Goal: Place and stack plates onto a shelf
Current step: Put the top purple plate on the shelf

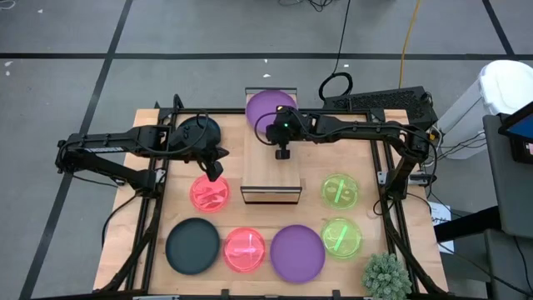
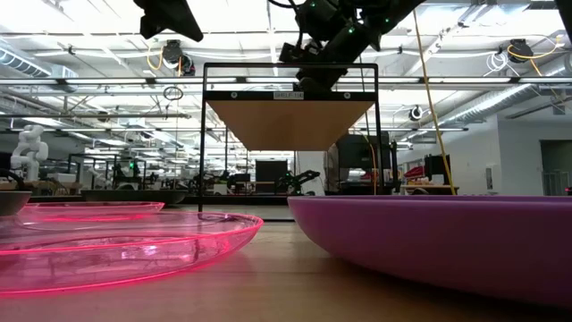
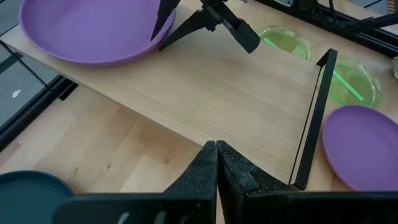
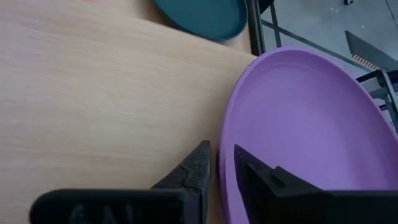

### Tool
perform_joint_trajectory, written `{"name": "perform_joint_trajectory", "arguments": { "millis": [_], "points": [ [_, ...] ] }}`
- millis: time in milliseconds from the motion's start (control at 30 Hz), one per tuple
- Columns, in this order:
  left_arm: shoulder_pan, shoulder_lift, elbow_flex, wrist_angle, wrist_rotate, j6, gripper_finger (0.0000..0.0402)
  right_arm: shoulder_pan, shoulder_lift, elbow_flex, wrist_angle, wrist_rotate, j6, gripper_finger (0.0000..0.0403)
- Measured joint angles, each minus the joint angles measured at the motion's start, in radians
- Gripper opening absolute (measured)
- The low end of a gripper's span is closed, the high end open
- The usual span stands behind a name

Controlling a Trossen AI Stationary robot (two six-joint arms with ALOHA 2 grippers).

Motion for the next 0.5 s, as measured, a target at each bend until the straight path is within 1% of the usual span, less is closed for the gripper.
{"name": "perform_joint_trajectory", "arguments": {
  "millis": [133,333,500],
  "points": [
    [0.000,0.000,0.000,0.000,0.000,0.000,0.0001,0.000,0.000,0.000,0.018,-0.062,0.003,0.0049],
    [0.000,0.000,0.000,0.000,0.000,0.000,0.0001,0.003,0.000,0.000,0.022,-0.064,0.003,0.0007],
    [0.000,0.000,0.000,0.000,0.000,0.000,0.0001,0.003,0.000,0.000,0.023,-0.065,0.002,0.0011]
  ]
}}
